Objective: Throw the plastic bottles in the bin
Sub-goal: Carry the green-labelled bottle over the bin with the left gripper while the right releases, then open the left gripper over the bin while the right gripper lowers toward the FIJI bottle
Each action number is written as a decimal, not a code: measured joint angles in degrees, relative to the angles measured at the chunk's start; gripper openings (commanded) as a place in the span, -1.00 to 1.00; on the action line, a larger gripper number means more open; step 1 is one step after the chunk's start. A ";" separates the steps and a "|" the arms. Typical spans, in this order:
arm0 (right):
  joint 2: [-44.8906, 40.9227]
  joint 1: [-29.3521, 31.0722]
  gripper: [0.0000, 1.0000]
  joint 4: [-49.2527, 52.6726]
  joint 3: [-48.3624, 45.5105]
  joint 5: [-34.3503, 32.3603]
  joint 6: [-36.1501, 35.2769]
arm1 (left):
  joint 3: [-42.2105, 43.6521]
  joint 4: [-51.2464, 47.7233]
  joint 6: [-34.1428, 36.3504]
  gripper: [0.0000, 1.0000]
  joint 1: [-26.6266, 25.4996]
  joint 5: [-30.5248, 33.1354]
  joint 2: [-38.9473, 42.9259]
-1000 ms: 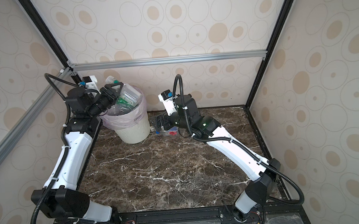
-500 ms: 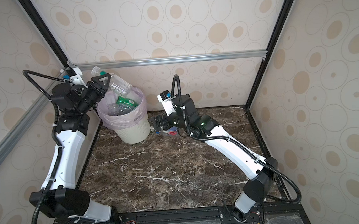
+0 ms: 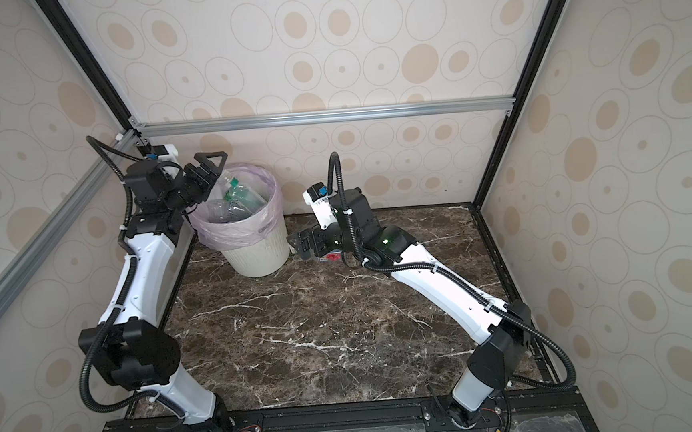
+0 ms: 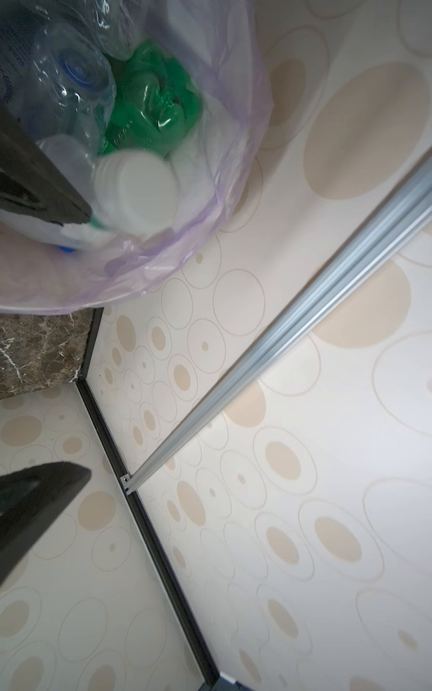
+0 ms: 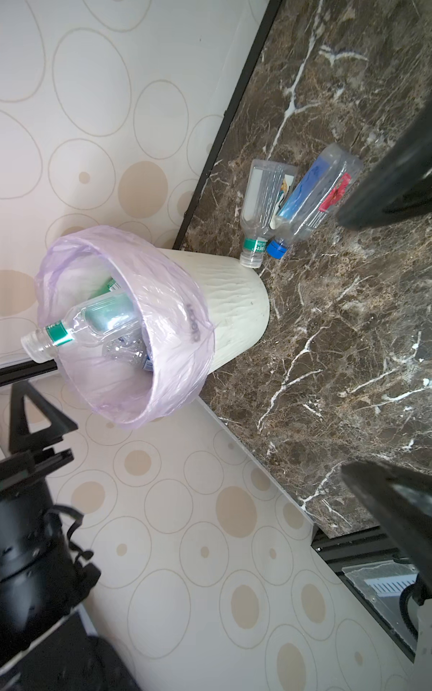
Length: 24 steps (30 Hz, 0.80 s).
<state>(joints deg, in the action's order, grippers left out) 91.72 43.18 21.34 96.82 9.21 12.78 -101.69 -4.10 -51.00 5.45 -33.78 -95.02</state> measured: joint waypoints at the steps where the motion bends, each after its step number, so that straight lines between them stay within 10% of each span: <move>1: 0.00 0.00 0.99 -0.04 0.00 0.00 0.15 | 0.46 0.07 0.17 0.98 -0.04 -0.20 1.64; 24: -2.73 -1.88 0.99 -1.22 -8.37 -2.93 3.17 | 16.50 0.09 3.06 0.98 -10.99 -0.04 11.54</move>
<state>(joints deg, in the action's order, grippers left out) 88.99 41.30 20.12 88.44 6.28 15.94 -85.19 -4.01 -47.94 -5.54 -33.82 -83.48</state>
